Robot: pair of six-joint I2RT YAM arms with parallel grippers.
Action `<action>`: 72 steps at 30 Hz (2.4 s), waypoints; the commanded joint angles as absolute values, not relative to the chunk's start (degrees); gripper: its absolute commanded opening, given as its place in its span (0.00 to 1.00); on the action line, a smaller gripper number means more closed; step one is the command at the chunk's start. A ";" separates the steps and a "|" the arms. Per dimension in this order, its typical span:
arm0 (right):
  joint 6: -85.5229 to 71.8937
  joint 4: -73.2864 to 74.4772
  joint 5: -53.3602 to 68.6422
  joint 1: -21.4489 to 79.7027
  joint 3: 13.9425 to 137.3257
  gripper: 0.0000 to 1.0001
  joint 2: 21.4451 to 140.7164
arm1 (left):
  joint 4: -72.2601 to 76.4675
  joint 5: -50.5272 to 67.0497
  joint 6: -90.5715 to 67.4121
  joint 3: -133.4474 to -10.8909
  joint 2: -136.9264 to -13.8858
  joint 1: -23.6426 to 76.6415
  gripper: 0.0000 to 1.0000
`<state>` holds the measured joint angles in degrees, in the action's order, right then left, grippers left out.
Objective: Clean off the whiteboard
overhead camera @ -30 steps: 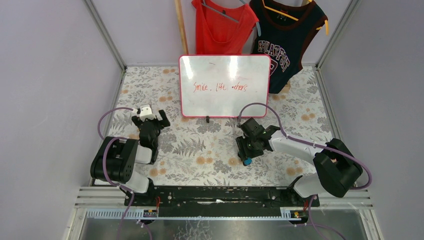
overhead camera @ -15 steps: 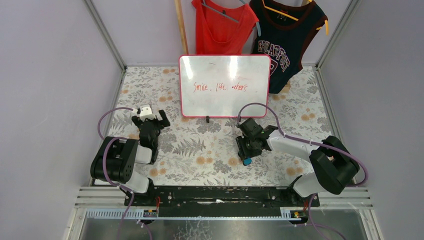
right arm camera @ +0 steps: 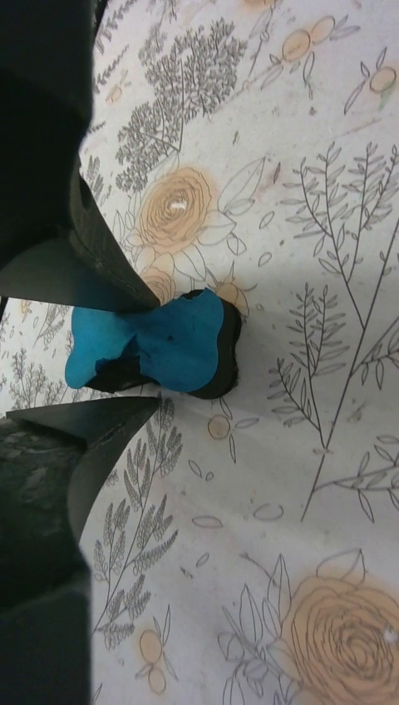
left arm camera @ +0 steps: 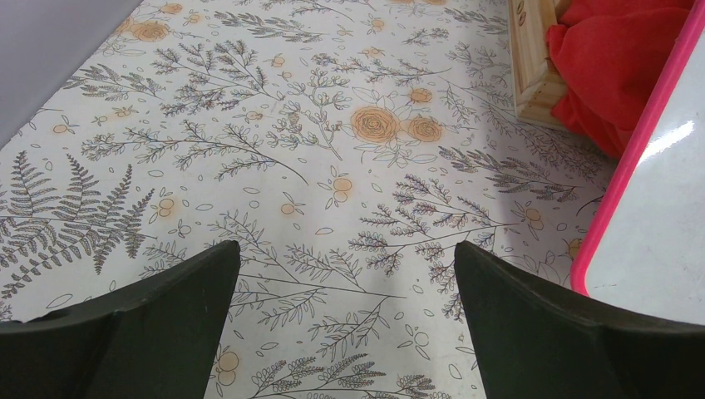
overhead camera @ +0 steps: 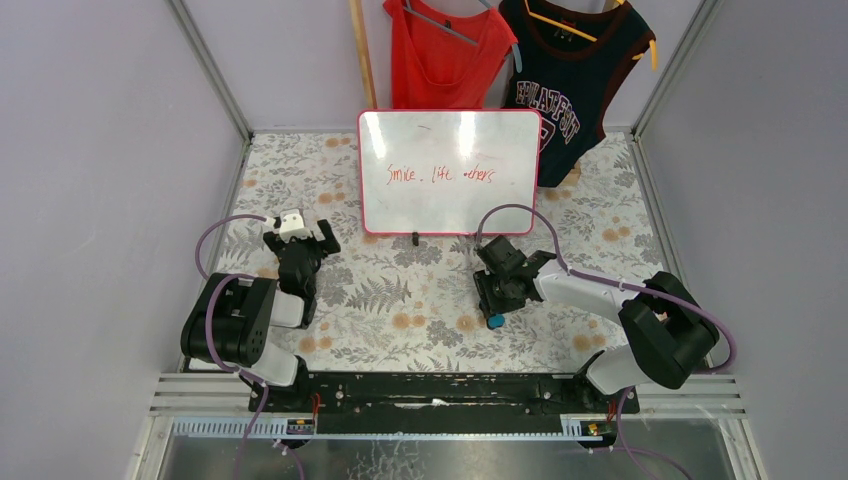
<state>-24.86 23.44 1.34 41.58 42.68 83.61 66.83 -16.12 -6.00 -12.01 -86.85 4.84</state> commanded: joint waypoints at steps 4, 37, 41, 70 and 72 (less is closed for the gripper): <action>-25.56 24.62 -3.24 41.83 43.83 0.57 82.60 | 70.91 -17.39 -5.19 -12.57 -87.14 4.83 1.00; -25.51 24.29 -4.49 42.11 43.73 0.36 80.23 | 70.87 -17.40 -5.19 -12.57 -87.09 4.89 1.00; -25.49 23.83 -3.89 42.19 43.60 0.30 80.24 | 70.91 -17.47 -5.19 -12.56 -87.10 4.86 1.00; -32.86 24.40 -19.31 42.27 47.20 0.00 62.91 | 71.28 -17.75 -5.10 -12.34 -87.06 4.88 1.00; -33.84 23.67 -19.50 42.29 46.76 0.00 62.64 | 71.22 -17.77 -5.08 -12.35 -87.10 4.86 1.00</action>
<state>-30.57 24.77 -14.76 41.76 45.17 63.55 66.85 -16.14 -5.98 -12.01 -86.85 4.84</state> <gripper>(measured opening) 0.272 0.998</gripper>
